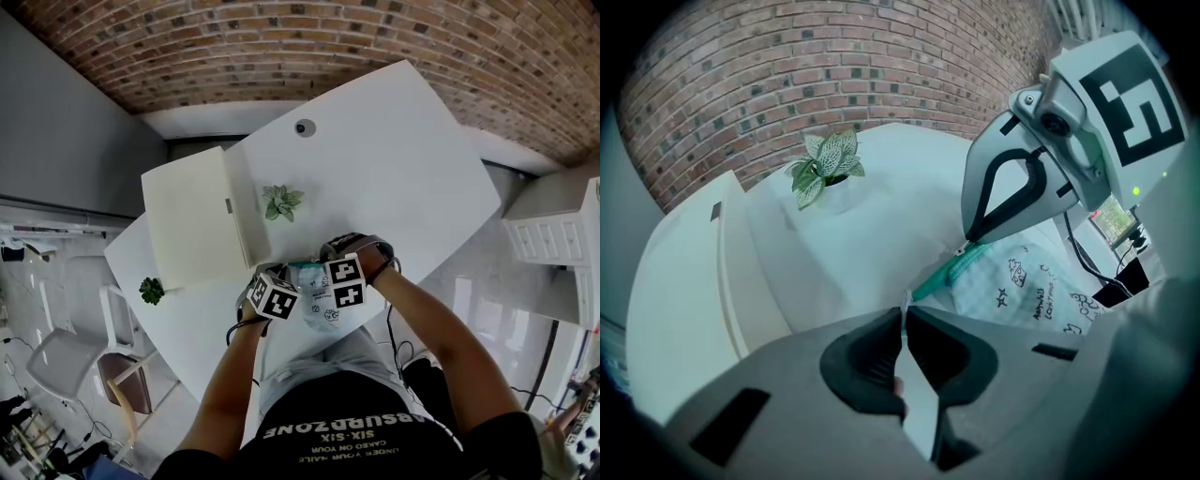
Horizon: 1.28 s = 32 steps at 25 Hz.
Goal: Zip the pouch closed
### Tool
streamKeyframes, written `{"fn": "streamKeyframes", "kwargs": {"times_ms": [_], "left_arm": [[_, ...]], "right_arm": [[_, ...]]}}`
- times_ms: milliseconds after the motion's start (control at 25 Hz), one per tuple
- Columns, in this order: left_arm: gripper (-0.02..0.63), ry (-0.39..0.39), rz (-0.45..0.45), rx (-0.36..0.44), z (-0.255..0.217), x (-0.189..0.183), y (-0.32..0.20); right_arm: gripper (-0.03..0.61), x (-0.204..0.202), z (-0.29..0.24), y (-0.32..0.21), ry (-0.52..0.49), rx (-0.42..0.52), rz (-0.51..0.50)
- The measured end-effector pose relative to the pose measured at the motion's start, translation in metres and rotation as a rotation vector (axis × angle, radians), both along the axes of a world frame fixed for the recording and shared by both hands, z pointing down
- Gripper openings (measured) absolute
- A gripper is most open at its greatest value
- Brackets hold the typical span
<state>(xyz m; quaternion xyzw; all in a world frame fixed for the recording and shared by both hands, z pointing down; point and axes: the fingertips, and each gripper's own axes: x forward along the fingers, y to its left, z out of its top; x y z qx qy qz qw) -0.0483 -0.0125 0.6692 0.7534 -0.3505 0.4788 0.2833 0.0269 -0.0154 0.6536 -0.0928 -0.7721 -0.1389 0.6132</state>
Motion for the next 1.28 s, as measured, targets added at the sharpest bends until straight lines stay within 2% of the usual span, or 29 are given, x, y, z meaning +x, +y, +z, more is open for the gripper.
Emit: {"fn": "streamKeyframes", "kwargs": {"times_ms": [240, 440, 600, 720, 840, 1280], "left_arm": [[0.025, 0.008, -0.010, -0.010, 0.001, -0.001, 0.000], [0.025, 0.005, -0.008, -0.006, 0.001, -0.002, 0.000], [0.025, 0.002, -0.010, -0.008, -0.001, 0.001, 0.001], [0.025, 0.000, -0.017, -0.009, 0.000, 0.001, 0.001], [0.025, -0.002, -0.025, -0.008, 0.000, 0.001, 0.000], [0.025, -0.003, -0.036, -0.014, 0.001, 0.000, 0.000]], "right_arm": [[-0.003, 0.025, 0.009, -0.004, 0.075, 0.019, 0.007], [-0.003, 0.040, 0.002, -0.010, -0.022, 0.005, 0.131], [-0.003, 0.029, -0.006, -0.020, -0.118, 0.021, 0.251], [0.005, 0.015, -0.003, -0.022, -0.133, -0.003, 0.288], [0.067, 0.010, 0.003, -0.019, -0.108, -0.018, 0.264], [0.084, 0.001, 0.003, -0.001, -0.075, -0.028, 0.121]]}}
